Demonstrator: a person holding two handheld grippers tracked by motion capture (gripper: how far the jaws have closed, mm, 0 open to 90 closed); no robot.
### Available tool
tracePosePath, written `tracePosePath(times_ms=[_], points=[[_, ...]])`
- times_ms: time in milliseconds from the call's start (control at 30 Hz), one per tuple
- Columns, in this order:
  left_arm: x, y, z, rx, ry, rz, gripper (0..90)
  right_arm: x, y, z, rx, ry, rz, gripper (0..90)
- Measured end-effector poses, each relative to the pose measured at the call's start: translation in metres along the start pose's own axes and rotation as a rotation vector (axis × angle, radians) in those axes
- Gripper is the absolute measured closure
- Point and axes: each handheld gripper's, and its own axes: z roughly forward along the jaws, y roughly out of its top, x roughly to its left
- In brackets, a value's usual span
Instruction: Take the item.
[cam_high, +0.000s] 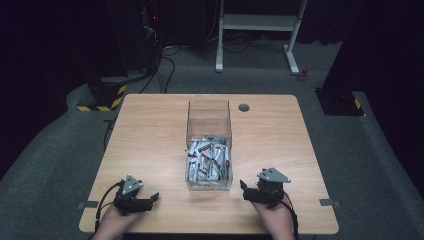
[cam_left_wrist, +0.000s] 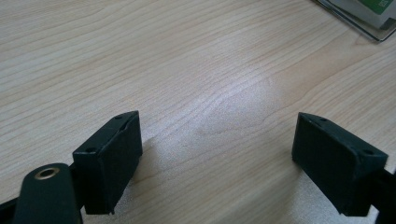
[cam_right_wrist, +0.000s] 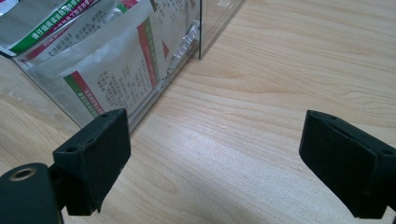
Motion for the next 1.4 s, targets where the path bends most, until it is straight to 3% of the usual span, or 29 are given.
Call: tracePosePath(times_ms=[133, 433, 833, 1400], points=[[-0.001, 0.0, 0.0, 0.002, 0.011, -0.005, 15.1, -0.002, 0.005, -0.001, -0.012, 0.005, 0.026, 9.3], [0.001, 0.001, 0.001, 0.009, 0.004, 0.0, 13.9, -0.003, 0.014, -0.002, -0.023, 0.003, 0.02, 9.3], [0.0, 0.0, 0.0, 0.001, 0.011, -0.009, 15.6, -0.002, 0.029, -0.012, -0.045, 0.01, -0.002, 9.3], [0.0, 0.0, 0.0, 0.001, 0.018, -0.014, 15.3, 0.012, 0.05, -0.016, -0.074, 0.049, -0.045, 9.7]])
